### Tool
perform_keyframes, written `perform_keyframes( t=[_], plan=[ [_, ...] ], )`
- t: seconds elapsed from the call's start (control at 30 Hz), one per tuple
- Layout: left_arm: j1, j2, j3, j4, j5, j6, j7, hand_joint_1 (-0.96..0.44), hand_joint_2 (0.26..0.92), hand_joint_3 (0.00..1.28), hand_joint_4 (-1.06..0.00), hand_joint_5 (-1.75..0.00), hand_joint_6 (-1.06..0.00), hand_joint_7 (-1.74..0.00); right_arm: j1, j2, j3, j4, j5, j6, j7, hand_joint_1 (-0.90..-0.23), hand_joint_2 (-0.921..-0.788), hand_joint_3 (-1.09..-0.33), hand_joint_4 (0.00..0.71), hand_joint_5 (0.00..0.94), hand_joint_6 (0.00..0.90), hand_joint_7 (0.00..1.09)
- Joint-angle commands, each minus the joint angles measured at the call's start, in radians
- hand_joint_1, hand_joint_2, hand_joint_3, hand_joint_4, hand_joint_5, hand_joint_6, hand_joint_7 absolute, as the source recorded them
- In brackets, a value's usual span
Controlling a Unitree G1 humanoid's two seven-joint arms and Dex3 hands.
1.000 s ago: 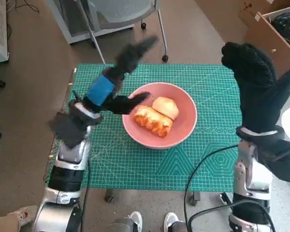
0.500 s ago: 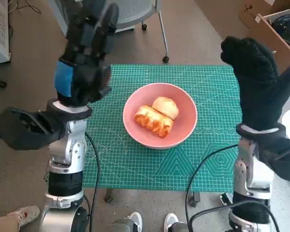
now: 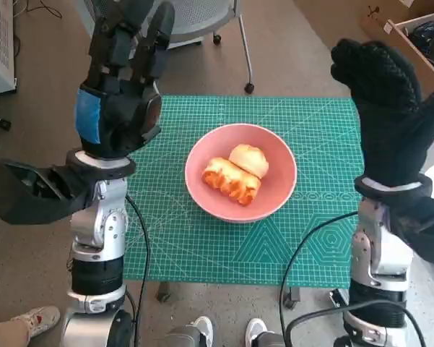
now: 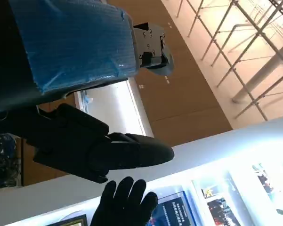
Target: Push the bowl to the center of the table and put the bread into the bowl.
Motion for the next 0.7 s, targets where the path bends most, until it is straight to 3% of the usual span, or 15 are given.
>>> perform_keyframes(
  t=[0.03,0.7],
  plan=[
    [-0.003,-0.007,-0.002,0.025,0.017,-0.021,-0.005,-0.77,0.921,0.36,-0.15,-0.1,0.0,-0.59,-0.006,-0.011,-0.002,0.021,-0.02,-0.003,-0.014,-0.642,-0.921,-0.668,0.254,0.002,0.094,0.48],
    [-0.026,-0.027,0.002,0.073,0.029,-0.063,-0.013,-0.74,0.921,0.36,-0.12,-0.12,0.0,-0.46,-0.044,-0.03,-0.005,0.036,-0.054,-0.011,-0.04,-0.634,-0.921,-0.668,0.262,0.004,0.133,0.46]
  ],
)
